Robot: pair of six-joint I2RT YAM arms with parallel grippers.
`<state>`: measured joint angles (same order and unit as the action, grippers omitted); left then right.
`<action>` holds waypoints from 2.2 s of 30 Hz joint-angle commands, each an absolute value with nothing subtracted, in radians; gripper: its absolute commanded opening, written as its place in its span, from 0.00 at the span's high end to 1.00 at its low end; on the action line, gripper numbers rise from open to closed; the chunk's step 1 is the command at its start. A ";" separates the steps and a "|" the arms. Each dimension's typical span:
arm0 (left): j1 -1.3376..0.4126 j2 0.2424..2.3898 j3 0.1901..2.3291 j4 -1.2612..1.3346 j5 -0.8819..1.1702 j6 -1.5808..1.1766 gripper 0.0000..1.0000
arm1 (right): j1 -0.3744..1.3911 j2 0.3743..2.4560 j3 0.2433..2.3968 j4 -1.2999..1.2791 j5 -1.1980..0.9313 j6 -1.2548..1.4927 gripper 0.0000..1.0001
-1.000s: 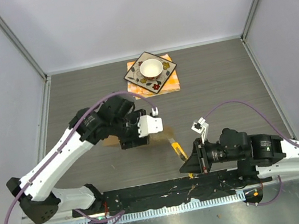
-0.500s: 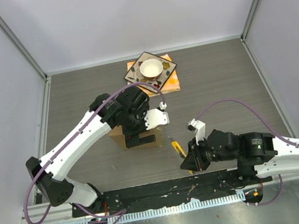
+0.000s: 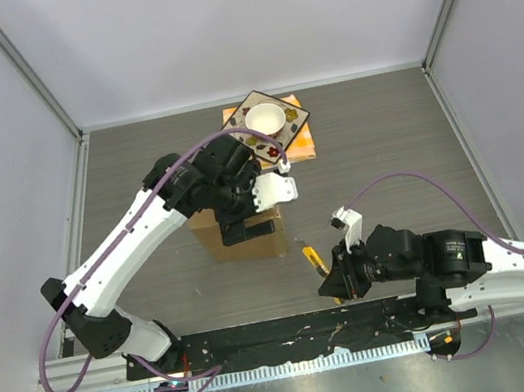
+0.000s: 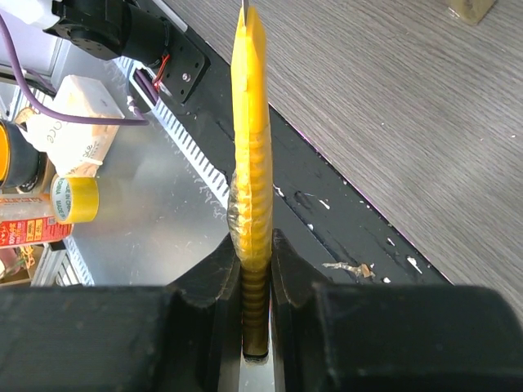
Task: Unpack the express box
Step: Cut the express box at the center of the board.
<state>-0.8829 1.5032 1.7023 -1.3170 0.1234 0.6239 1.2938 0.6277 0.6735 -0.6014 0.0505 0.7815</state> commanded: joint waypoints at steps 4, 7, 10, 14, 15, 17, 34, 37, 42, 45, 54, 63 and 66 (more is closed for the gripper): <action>-0.881 1.418 1.922 -1.312 0.181 0.623 0.00 | 1.292 0.722 0.813 -0.578 0.014 0.683 0.99; -0.881 1.382 1.954 -1.278 0.230 0.601 0.00 | 1.292 0.774 0.883 -0.574 -0.021 0.623 0.99; -0.881 1.324 1.959 -1.279 0.366 0.568 0.00 | 1.292 0.851 0.966 -0.592 -0.052 0.572 0.99; -0.891 1.255 1.882 -1.295 0.578 0.574 0.00 | 1.292 0.960 1.064 -0.610 -0.097 0.473 0.99; -0.899 1.252 1.862 -1.307 0.597 0.581 0.00 | 1.293 0.975 1.081 -0.618 -0.107 0.463 0.99; -0.908 1.262 1.853 -1.341 0.626 0.592 0.00 | 1.292 1.011 1.126 -0.629 -0.117 0.443 0.99; -0.908 1.236 1.772 -1.338 0.692 0.591 0.37 | 1.348 1.134 1.368 -0.796 -0.048 0.325 0.99; -0.908 1.238 1.775 -1.341 0.698 0.591 0.69 | 1.365 1.149 1.396 -0.813 -0.029 0.308 0.99; -0.908 1.236 1.773 -1.364 0.712 0.591 1.00 | 1.381 1.135 1.420 -0.804 0.067 0.298 0.99; -0.908 1.232 1.767 -1.387 0.733 0.597 1.00 | 1.384 1.092 1.420 -0.750 0.145 0.276 0.99; -0.859 1.226 1.816 -1.275 0.762 0.451 1.00 | 1.385 0.934 1.469 -0.581 0.267 0.172 0.54; -0.570 1.194 1.810 -0.592 0.945 -0.331 1.00 | 1.385 0.657 1.225 -0.359 0.344 0.239 0.06; -0.522 1.163 1.683 -0.223 0.995 -0.602 1.00 | 1.385 0.558 1.070 -0.189 0.354 0.242 0.06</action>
